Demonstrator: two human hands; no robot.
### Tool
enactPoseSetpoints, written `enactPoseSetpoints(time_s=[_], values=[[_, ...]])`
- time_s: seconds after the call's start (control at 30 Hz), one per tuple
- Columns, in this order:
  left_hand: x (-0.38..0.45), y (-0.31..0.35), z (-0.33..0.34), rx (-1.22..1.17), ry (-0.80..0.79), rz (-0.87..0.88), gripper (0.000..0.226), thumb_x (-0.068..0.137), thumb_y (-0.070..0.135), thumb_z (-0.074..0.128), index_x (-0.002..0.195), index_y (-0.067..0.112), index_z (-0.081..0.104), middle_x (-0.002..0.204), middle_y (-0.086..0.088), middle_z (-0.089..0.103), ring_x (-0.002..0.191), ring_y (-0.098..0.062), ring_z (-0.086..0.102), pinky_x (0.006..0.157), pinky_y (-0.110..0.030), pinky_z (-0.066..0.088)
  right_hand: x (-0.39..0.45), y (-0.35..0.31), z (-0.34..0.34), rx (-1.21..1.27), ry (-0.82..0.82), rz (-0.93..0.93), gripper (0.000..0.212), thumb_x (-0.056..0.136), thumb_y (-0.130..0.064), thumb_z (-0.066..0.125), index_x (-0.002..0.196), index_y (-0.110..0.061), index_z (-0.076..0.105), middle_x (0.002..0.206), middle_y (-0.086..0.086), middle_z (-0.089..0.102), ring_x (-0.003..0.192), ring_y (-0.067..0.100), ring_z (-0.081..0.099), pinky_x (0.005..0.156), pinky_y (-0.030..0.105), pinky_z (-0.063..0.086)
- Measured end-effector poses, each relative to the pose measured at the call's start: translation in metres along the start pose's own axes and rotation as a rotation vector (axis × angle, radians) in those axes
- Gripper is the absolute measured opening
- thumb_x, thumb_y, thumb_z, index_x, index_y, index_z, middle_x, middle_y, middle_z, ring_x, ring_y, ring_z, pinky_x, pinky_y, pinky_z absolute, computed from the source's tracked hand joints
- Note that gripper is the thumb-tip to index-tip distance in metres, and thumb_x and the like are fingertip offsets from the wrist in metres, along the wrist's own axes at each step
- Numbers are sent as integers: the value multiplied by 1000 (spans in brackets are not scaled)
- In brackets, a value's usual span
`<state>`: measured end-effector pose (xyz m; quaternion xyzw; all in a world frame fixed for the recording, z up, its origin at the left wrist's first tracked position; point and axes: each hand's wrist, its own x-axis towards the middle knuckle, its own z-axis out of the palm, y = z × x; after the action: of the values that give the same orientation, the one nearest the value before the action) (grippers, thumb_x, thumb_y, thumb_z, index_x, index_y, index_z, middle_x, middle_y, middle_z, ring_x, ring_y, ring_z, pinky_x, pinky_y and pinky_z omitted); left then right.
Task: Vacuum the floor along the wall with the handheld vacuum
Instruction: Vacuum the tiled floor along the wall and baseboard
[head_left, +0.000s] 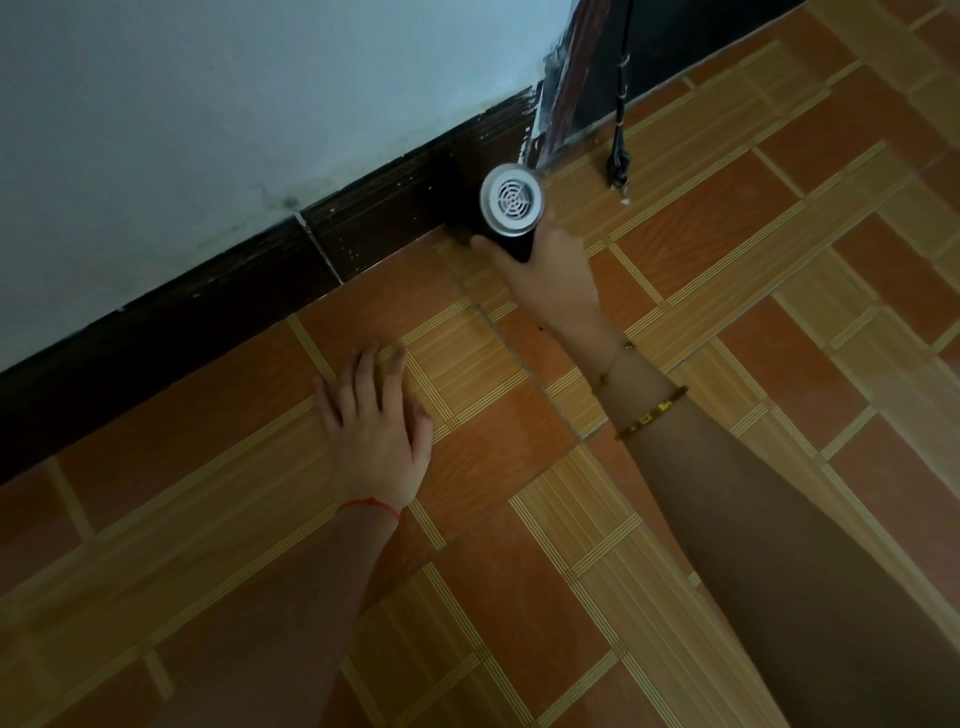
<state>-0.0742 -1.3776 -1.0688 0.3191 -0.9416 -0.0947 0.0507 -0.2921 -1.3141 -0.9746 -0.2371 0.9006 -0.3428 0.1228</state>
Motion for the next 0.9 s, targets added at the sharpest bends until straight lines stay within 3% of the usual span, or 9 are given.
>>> enactPoseSetpoints(time_s=[0.17, 0.3, 0.47, 0.53, 0.63, 0.77, 0.83, 0.9], values=[[0, 0, -1, 0, 5, 5, 58, 94, 39, 33, 147, 16, 41, 154, -14, 38, 145, -33, 30, 117, -64, 18, -8, -5, 6, 19, -57, -110, 69, 85, -48, 67, 139, -12, 44, 124, 2, 65, 112, 18, 61, 89, 30, 51], [0, 0, -2, 0, -2, 8, 59, 94, 41, 31, 147, 16, 41, 154, -14, 37, 145, -33, 30, 119, -63, 16, -5, 2, -7, -47, 42, 14, 71, 86, -51, 64, 139, -10, 40, 119, 6, 66, 104, 22, 64, 82, 41, 57], [-1, -1, -1, -5, -2, 10, 59, 94, 40, 33, 146, 15, 42, 155, -15, 36, 144, -34, 31, 118, -64, 16, -11, 13, -20, -42, 102, 70, 75, 85, -49, 66, 143, -12, 36, 121, 4, 64, 108, 23, 63, 85, 40, 56], [-1, -1, -2, -7, -5, 15, 59, 93, 40, 34, 146, 15, 41, 154, -15, 36, 144, -34, 31, 118, -64, 17, -19, 15, -18, -47, 27, 31, 73, 85, -50, 66, 141, -12, 38, 119, 3, 65, 105, 20, 64, 83, 35, 56], [-1, -2, -2, -15, 2, 18, 60, 92, 40, 35, 147, 16, 41, 154, -14, 36, 144, -33, 30, 119, -63, 16, -40, 17, -15, -31, -94, -35, 66, 85, -52, 66, 135, -13, 46, 115, -2, 65, 99, 13, 64, 73, 16, 48], [-2, -3, -2, -31, 22, 23, 58, 93, 37, 39, 147, 16, 41, 153, -14, 37, 143, -33, 31, 119, -62, 15, -65, 29, -21, -29, -22, 0, 69, 86, -46, 67, 140, -11, 41, 113, -5, 62, 93, 4, 56, 63, 4, 38], [-2, -2, -2, -48, 26, 22, 57, 93, 37, 39, 147, 16, 41, 153, -14, 38, 143, -33, 31, 119, -62, 16, -75, 38, -27, -23, 61, 74, 71, 87, -47, 66, 141, -10, 40, 115, 1, 65, 91, 10, 62, 63, 9, 45], [-2, -3, -3, -72, 18, 21, 57, 93, 39, 37, 146, 17, 41, 153, -13, 38, 144, -32, 31, 120, -62, 14, -86, 48, -33, 15, 111, 154, 72, 85, -51, 65, 139, -11, 40, 110, 4, 68, 85, 23, 70, 67, 29, 58]])
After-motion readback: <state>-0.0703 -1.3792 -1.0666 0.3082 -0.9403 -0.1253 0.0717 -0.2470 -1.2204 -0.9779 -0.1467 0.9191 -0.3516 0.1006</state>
